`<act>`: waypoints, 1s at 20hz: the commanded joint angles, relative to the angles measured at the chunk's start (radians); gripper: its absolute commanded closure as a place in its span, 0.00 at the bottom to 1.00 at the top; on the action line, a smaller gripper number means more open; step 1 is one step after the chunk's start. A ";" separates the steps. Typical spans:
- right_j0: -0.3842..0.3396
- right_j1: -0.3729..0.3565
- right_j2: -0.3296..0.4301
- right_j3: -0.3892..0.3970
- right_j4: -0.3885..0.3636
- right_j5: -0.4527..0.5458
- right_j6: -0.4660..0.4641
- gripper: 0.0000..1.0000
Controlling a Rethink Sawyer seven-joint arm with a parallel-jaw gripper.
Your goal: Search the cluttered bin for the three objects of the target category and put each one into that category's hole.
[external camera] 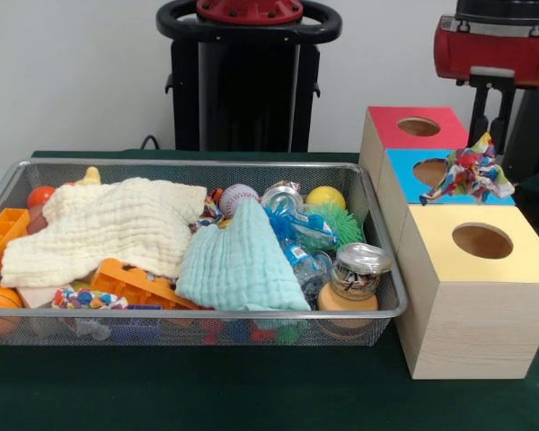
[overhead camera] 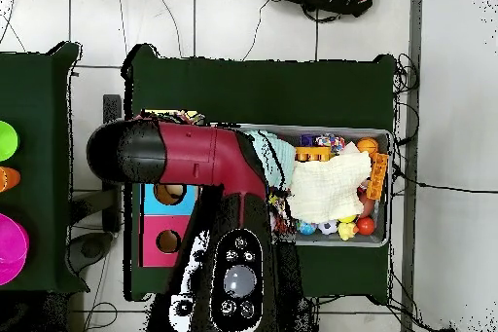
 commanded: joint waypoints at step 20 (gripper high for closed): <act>0.083 0.107 -0.068 0.089 0.021 -0.112 0.249 1.00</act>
